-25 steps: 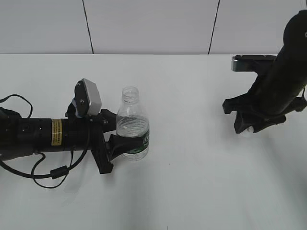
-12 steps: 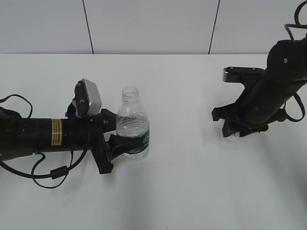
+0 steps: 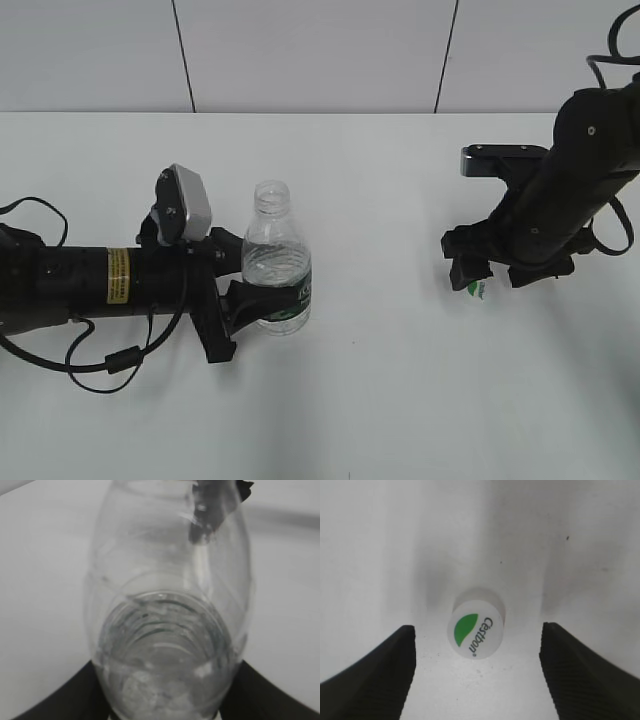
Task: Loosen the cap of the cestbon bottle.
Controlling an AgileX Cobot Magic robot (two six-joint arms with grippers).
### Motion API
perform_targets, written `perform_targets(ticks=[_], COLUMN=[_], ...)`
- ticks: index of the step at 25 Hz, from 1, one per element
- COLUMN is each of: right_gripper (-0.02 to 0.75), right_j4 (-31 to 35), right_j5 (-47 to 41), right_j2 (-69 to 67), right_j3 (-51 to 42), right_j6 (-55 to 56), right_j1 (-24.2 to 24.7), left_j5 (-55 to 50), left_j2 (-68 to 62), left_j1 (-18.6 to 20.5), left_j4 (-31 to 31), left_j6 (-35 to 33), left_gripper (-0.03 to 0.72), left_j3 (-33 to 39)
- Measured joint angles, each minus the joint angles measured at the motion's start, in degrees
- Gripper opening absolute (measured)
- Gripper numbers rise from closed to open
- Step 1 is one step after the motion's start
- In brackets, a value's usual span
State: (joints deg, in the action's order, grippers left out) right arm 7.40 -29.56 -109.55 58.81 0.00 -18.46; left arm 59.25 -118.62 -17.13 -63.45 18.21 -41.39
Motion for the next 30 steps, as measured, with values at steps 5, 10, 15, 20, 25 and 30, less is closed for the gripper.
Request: perform_targets(ticks=[5,10,15,20,25,30], right_gripper=[0.596,0.594,0.594,0.593,0.593,0.593], right_j4=[0.1,0.1,0.1,0.4,0.5,0.5], right_j5=[0.0,-0.1,-0.4,-0.7,-1.7,-1.4], right_j2=[0.0,0.0,0.0,0.0,1.5,5.3], right_j3=[0.0,0.0,0.0,0.0,0.0,0.0], right_j6=[0.0,0.0,0.0,0.0,0.0,0.0], right_j1=[0.0,-0.1,-0.1,-0.1,-0.1,-0.1], left_j5=[0.0,-0.9,-3.5,-4.9,-7.9,-10.0], left_j2=[0.0,0.0,-0.3,-0.2,3.3,9.7], left_j1=[0.0,0.0,0.2,1.7,6.1,10.5], left_j4=[0.0,-0.1,-1.4,-4.2,-10.7,-17.2], left_j6=[0.0,0.0,0.0,0.4,4.5,10.7], left_gripper=[0.361,0.442,0.48,0.485,0.486,0.487], left_j3=[0.0,0.0,0.1,0.1,0.1,0.1])
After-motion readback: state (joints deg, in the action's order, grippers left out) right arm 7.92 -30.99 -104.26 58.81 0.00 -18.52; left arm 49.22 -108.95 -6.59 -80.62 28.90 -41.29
